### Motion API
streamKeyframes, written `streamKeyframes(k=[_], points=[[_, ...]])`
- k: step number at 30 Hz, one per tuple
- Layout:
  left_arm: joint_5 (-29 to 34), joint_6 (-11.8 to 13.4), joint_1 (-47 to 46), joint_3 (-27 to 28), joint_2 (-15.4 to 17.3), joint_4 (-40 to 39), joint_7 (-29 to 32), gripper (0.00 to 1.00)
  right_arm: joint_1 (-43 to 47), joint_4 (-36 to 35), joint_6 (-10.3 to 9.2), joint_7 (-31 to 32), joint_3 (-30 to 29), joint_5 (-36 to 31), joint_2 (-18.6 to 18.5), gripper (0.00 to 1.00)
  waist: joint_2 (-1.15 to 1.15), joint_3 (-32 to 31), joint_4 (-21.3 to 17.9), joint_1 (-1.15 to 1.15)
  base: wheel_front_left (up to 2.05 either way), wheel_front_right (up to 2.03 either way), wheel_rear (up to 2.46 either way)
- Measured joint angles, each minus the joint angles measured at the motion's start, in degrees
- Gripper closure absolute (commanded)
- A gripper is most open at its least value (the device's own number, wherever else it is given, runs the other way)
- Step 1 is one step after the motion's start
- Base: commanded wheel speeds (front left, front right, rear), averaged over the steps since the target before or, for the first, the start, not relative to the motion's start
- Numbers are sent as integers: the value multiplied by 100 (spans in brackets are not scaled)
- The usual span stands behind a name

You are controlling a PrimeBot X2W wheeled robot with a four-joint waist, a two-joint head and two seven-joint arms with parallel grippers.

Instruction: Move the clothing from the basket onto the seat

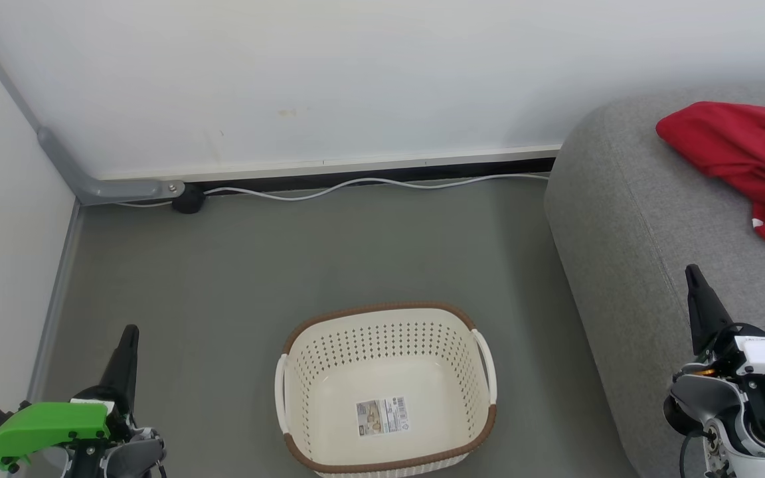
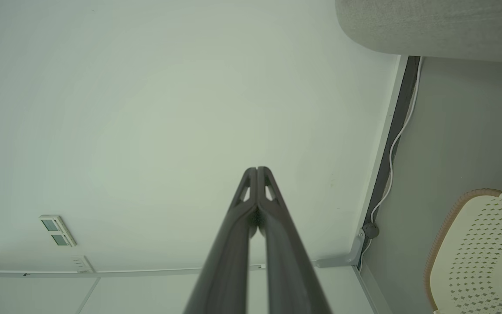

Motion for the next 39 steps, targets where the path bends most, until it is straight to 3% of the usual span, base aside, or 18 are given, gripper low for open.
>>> streamKeyframes(k=[39], points=[[0, -43, -32, 12, -7, 43, 1, 100, 0, -24, 1, -1, 4, 19, 0, 100, 0, 0, 1, 0, 0, 0, 0]])
